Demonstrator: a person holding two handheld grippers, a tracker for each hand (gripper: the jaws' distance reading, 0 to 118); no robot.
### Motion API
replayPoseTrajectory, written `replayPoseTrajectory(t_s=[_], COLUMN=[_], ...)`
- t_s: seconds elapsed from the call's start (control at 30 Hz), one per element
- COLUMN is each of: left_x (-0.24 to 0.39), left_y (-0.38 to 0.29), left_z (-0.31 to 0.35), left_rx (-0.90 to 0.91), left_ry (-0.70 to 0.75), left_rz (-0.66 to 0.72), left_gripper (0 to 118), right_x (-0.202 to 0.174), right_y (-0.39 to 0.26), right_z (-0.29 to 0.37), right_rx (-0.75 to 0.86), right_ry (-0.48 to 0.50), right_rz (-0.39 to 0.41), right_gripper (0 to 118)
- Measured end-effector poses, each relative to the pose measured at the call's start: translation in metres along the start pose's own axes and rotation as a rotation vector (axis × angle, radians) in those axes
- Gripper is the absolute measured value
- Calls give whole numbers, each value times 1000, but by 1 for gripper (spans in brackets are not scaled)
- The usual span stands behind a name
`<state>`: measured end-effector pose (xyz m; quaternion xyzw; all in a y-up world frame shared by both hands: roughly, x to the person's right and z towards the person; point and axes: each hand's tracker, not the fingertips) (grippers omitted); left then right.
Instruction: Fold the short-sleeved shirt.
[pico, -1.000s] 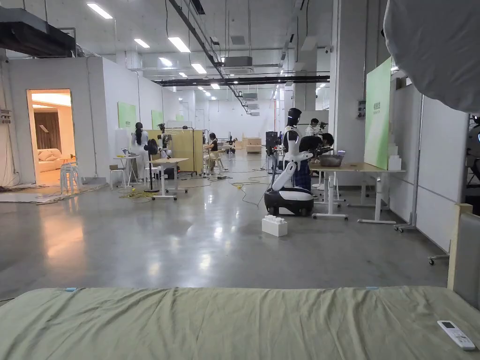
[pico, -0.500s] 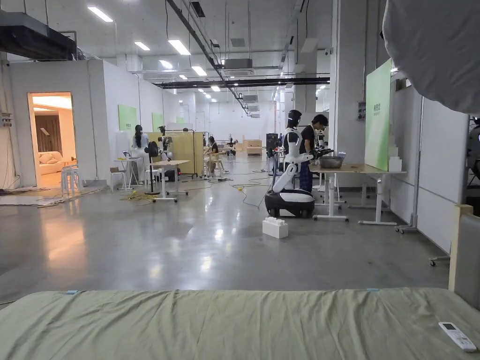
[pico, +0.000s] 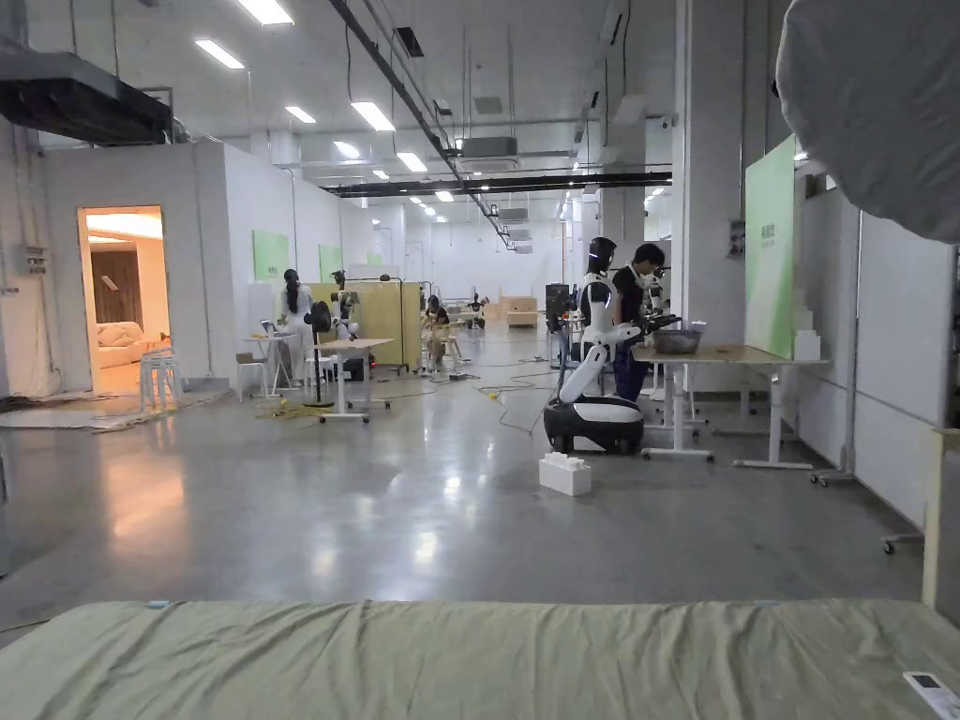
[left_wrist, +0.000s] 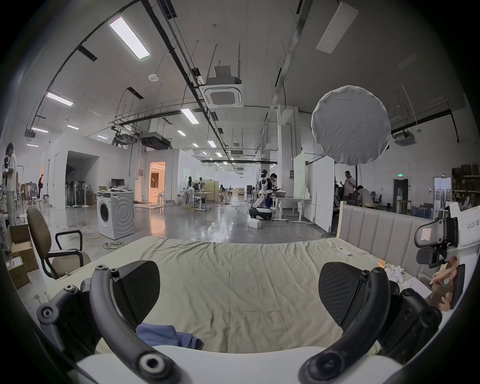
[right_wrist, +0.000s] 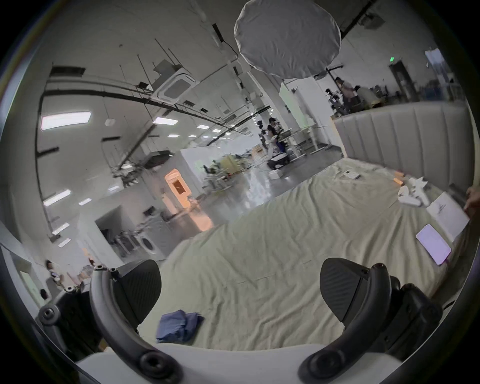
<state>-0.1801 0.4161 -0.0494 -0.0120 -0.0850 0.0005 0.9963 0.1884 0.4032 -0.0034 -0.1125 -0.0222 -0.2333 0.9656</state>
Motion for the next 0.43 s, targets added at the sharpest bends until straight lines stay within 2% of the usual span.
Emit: replayPoseTrajectory(t_s=[0.07, 0.13, 0.37, 0.43], left_x=[0, 1, 5, 5], left_y=[-1, -1, -2, -2], left_z=[0, -1, -2, -2], left_rx=[-1, -5, -7, -8], left_ry=[-9, -18, -34, -35], left_rz=[2, 5, 0, 0], left_gripper=[118, 118, 118, 118], right_x=[-4, -6, -10, -9], right_y=[-2, -3, -3, -5], right_z=[2, 2, -2, 1], right_rx=[30, 45, 67, 99], right_ry=[-50, -36, -113, -97], right_rz=[57, 132, 134, 176], right_gripper=[118, 118, 118, 118])
